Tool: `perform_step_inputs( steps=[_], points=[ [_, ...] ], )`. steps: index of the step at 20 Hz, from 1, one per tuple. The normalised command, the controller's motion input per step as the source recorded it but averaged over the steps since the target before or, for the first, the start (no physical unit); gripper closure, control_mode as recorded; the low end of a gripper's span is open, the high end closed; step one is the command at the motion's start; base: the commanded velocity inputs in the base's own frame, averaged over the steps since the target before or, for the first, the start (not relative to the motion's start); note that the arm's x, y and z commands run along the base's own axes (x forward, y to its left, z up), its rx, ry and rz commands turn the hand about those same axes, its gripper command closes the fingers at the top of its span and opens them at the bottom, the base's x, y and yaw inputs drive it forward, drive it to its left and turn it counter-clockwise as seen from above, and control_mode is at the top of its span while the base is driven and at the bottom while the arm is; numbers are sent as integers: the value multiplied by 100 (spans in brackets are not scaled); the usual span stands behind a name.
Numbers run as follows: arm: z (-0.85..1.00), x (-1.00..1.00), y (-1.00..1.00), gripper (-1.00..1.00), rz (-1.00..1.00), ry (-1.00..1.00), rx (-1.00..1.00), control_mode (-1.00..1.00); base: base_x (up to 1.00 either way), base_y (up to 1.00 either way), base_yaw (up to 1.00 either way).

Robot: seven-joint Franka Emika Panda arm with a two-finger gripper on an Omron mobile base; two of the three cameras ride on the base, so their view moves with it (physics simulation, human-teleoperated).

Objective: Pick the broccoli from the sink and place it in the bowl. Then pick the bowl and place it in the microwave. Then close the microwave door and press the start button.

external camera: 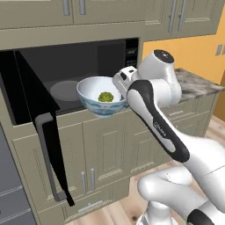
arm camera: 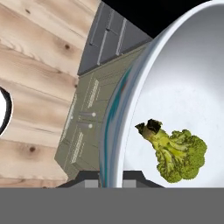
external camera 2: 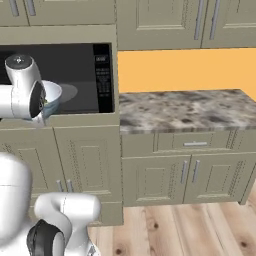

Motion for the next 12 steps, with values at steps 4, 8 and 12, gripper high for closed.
perform_step_inputs(
  steps=[4,8,12],
  points=[
    [2,100,41,100,1,0,0,-100,0,0,0],
    [0,100,42,100,0,0,0,-100,0,0,0],
    [0,100,24,100,0,0,0,-100,0,0,0]
  ],
)
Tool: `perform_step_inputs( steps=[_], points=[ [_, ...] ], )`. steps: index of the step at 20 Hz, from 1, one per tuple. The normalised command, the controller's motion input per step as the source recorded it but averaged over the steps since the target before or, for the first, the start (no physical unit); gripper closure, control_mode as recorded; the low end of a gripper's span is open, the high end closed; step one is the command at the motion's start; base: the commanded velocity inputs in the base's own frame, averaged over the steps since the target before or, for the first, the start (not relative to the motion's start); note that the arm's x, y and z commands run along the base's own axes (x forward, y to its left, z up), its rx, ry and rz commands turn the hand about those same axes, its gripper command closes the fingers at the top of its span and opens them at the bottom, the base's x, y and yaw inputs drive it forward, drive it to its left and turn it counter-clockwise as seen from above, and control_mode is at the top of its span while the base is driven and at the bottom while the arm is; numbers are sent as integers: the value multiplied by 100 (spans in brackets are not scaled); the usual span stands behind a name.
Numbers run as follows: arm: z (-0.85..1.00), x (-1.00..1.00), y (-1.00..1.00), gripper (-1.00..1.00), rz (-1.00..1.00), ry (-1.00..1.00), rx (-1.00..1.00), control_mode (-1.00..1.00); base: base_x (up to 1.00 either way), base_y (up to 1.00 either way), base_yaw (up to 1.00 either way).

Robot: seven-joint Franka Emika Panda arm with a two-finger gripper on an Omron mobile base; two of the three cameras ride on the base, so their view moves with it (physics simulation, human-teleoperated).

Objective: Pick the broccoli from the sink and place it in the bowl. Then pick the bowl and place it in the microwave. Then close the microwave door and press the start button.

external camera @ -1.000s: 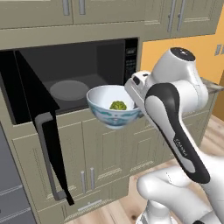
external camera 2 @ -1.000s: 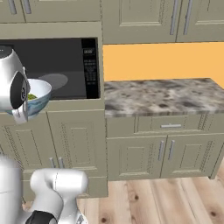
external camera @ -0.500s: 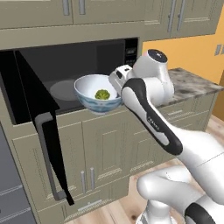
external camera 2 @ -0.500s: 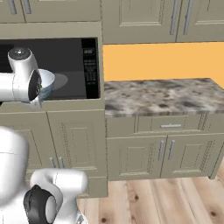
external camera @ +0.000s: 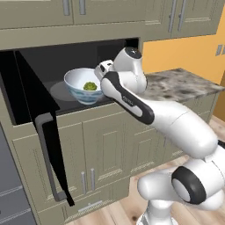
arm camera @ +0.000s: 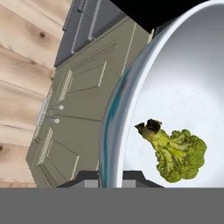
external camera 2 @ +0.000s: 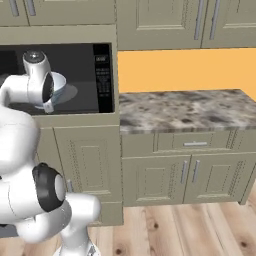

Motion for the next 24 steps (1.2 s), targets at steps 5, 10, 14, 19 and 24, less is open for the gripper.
perform_step_inputs(
  steps=[5,10,14,19,24],
  points=[
    [-3,100,16,100,0,0,-1,-100,0,0,0],
    [-38,94,30,100,0,0,-6,-100,0,0,0],
    [-22,80,29,100,0,0,-5,-100,0,0,0],
    [-7,79,27,100,0,0,-4,-100,0,0,0],
    [-9,71,30,100,0,0,-4,-100,0,0,0]
  ],
)
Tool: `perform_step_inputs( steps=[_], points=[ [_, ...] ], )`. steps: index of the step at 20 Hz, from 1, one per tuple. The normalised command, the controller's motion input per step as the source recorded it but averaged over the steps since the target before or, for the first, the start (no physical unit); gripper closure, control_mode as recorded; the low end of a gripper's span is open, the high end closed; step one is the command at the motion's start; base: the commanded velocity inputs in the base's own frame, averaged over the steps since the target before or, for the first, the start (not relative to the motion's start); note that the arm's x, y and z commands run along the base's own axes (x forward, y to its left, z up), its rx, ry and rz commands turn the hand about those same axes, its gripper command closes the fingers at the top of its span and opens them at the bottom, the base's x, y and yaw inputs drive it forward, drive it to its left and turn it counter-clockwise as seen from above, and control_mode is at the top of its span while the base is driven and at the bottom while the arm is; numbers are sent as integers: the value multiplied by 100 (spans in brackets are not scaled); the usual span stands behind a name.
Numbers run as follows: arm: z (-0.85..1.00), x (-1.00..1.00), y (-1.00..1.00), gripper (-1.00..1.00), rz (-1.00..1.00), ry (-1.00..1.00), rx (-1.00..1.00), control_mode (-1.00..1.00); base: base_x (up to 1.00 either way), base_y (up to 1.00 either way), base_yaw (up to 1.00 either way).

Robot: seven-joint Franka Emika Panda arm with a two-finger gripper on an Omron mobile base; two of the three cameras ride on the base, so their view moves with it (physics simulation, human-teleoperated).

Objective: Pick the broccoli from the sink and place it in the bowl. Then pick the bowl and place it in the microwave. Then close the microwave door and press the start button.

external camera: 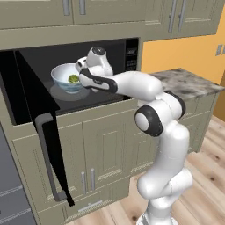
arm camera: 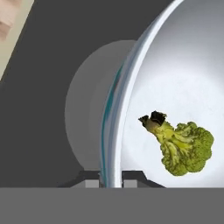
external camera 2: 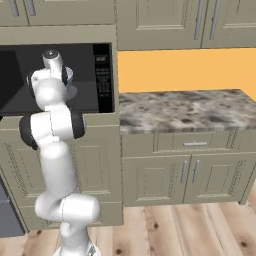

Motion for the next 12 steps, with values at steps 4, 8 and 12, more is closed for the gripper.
perform_step_inputs(
  steps=[4,8,12],
  points=[
    [-35,17,6,100,0,0,-1,-100,0,0,0],
    [-41,0,0,-100,0,0,0,-100,0,0,0],
    [-9,-9,-13,-100,0,0,0,-100,0,0,0]
  ],
)
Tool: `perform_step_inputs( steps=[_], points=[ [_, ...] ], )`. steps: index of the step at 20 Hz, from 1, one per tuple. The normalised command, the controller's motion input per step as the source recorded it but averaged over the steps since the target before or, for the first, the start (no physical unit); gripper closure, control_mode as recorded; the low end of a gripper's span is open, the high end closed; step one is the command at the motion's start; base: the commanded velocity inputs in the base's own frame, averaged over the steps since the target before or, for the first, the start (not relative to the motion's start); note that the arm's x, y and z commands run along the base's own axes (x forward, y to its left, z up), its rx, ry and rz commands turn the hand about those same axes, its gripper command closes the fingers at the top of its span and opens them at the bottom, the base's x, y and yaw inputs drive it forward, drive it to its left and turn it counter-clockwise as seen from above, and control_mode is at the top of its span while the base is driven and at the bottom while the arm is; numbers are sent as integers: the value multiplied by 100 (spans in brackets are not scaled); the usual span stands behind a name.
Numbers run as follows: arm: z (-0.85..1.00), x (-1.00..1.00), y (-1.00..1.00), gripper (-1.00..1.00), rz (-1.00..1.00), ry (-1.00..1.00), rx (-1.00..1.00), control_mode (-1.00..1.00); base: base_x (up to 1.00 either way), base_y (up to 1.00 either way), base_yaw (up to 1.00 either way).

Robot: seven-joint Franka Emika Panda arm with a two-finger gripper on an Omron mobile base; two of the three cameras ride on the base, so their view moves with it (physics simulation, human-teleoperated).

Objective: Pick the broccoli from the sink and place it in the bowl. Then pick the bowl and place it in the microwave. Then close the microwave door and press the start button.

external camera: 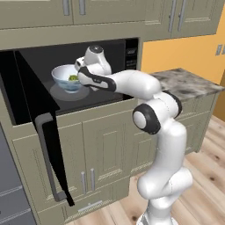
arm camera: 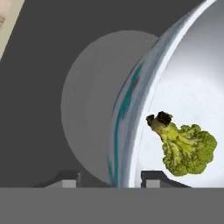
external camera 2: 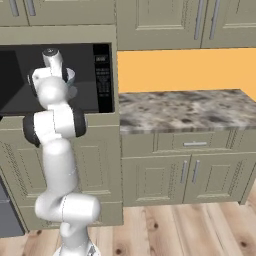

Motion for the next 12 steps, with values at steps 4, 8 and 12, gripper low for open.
perform_step_inputs(
  steps=[4,8,12],
  points=[
    [-10,-77,-52,-100,0,-1,2,-100,0,0,0],
    [0,-100,-46,-100,0,-4,3,-100,0,0,0],
    [0,-96,-10,-100,0,-1,1,-100,0,0,0]
  ],
)
